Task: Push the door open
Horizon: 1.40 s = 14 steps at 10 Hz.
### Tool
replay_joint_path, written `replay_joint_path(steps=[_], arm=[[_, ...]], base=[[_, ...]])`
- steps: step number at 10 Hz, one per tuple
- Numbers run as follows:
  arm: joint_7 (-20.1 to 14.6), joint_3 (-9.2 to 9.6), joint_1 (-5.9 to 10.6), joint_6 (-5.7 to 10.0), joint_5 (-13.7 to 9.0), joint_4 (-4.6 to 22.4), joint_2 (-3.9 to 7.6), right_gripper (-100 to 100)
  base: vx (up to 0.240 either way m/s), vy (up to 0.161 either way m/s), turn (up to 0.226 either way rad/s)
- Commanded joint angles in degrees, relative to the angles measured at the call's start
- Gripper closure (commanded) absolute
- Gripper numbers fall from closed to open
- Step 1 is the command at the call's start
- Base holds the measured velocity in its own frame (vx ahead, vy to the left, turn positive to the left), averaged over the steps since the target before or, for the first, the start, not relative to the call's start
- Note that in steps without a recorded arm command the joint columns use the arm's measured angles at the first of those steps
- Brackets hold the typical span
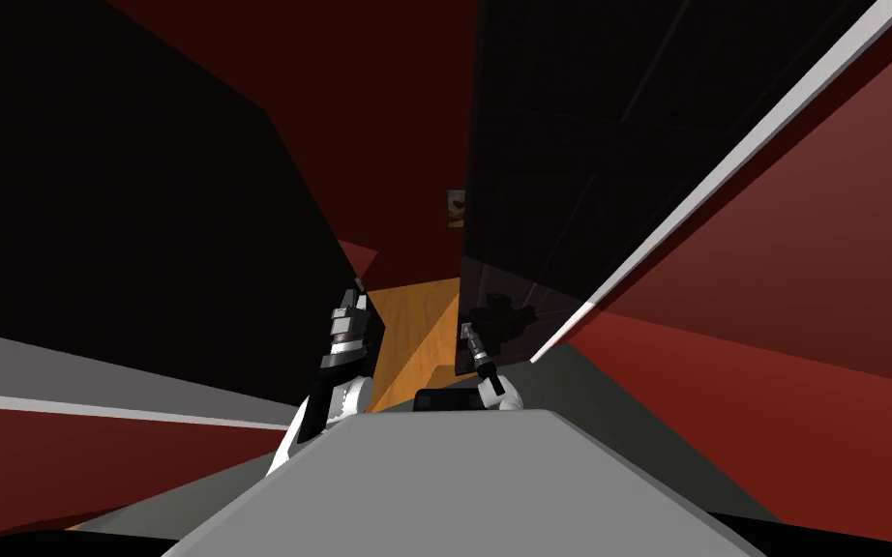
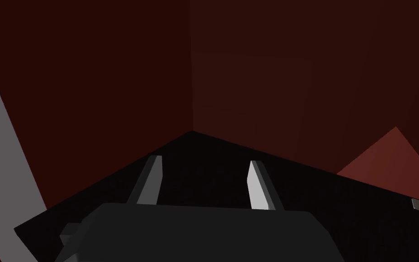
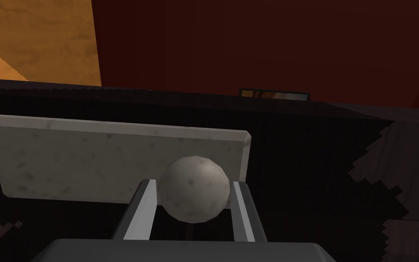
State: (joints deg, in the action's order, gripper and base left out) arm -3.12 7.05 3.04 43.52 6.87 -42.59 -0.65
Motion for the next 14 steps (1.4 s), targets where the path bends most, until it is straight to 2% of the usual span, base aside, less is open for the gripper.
replay_joint_path(steps=[1,6,7,11,13,14], arm=[[0.25,-1.0,0.02,0.13,-0.48,-0.74,0.98,100],[1.29,-3.94,0.35,0.12,-2.02,-0.5,2.59,100],[0.93,-3.39,-0.14,-0.5,-1.92,-1.58,2.85,-100],[0.78,-3.62,-0.57,-0.57,-2.33,-2.11,2.48,-100],[0.64,-3.82,-0.96,-0.64,-2.69,-2.58,0.9,-100],[0.7,-3.78,-0.77,-0.63,-2.59,-2.37,1.4,-100]], base=[[0.16,0.074,-0.032],[0.183,0.074,-0.077],[-0.017,0.061,-0.072],[-0.191,0.041,-0.046],[-0.233,0.077,-0.083],[-0.101,0.033,-0.019]])
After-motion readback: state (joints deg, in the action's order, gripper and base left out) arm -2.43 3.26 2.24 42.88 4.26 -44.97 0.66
